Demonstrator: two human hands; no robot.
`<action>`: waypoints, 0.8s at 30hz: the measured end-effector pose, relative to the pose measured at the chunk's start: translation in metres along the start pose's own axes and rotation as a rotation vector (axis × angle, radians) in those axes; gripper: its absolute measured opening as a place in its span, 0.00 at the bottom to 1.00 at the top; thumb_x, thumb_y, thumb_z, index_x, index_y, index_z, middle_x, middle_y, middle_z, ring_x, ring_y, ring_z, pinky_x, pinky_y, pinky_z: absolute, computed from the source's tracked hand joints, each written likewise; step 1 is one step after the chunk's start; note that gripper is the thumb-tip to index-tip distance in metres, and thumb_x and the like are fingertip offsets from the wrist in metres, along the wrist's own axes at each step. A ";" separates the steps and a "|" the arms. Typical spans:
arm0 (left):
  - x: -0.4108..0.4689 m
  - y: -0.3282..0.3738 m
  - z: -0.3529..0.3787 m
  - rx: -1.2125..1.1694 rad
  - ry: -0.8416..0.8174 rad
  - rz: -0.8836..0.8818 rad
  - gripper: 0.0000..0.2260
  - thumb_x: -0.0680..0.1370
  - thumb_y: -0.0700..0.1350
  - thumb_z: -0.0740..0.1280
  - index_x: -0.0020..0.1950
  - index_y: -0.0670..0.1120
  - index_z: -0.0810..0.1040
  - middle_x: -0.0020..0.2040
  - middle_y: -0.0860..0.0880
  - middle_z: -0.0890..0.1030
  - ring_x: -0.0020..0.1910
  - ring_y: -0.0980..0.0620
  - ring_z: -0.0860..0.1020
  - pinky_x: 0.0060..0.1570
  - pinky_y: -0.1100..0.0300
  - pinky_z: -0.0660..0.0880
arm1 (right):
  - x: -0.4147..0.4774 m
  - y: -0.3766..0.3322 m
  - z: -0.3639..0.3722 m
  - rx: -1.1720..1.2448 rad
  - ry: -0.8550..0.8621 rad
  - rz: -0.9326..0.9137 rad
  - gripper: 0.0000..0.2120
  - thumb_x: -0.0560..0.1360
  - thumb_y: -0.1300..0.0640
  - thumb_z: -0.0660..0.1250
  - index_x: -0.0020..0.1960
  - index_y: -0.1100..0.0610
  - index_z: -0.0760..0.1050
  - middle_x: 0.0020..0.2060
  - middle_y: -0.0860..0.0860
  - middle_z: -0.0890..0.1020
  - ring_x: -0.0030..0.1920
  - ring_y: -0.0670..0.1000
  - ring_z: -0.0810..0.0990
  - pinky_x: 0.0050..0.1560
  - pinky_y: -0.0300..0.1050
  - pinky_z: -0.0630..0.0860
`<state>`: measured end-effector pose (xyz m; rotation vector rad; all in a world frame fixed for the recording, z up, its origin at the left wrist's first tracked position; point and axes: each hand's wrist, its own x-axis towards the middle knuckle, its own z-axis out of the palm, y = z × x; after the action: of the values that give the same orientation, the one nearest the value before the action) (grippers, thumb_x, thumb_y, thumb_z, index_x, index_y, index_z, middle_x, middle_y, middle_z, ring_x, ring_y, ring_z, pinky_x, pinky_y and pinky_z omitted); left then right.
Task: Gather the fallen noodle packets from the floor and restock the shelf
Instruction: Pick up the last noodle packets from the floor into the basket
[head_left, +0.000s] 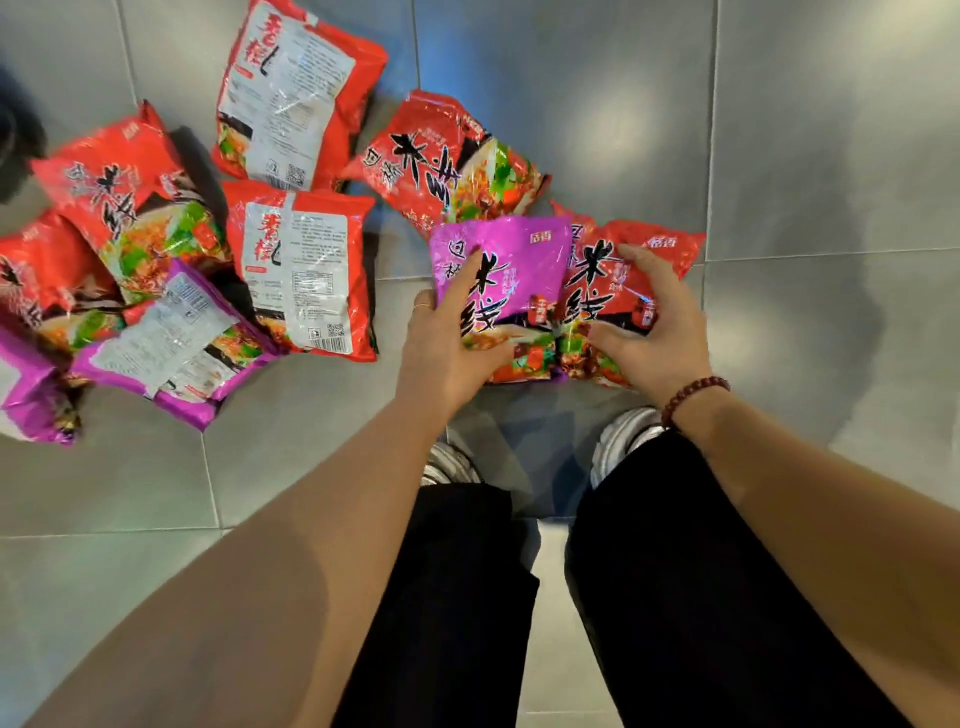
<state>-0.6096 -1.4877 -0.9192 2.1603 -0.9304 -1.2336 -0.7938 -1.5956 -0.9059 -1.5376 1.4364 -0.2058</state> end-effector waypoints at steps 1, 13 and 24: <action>-0.007 0.004 -0.008 -0.034 -0.003 -0.024 0.43 0.69 0.48 0.78 0.77 0.61 0.58 0.69 0.45 0.71 0.59 0.58 0.64 0.53 0.74 0.60 | -0.008 -0.009 -0.007 0.011 -0.009 0.006 0.36 0.64 0.63 0.76 0.63 0.35 0.68 0.63 0.50 0.74 0.59 0.46 0.76 0.60 0.42 0.77; -0.159 0.121 -0.168 -0.448 0.049 -0.065 0.40 0.64 0.46 0.80 0.68 0.70 0.67 0.60 0.71 0.75 0.59 0.62 0.78 0.57 0.54 0.79 | -0.124 -0.217 -0.090 0.053 -0.208 -0.094 0.34 0.67 0.64 0.76 0.62 0.35 0.67 0.62 0.44 0.73 0.57 0.36 0.73 0.48 0.24 0.72; -0.368 0.223 -0.295 -0.578 0.399 -0.178 0.39 0.64 0.47 0.79 0.71 0.65 0.68 0.63 0.53 0.77 0.57 0.55 0.80 0.55 0.52 0.80 | -0.257 -0.419 -0.140 -0.039 -0.431 -0.269 0.34 0.67 0.60 0.77 0.63 0.32 0.69 0.61 0.39 0.75 0.57 0.36 0.76 0.57 0.40 0.76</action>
<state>-0.5562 -1.3343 -0.4229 1.9266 -0.1829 -0.9406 -0.6845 -1.5314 -0.4107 -1.6821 0.9016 -0.0025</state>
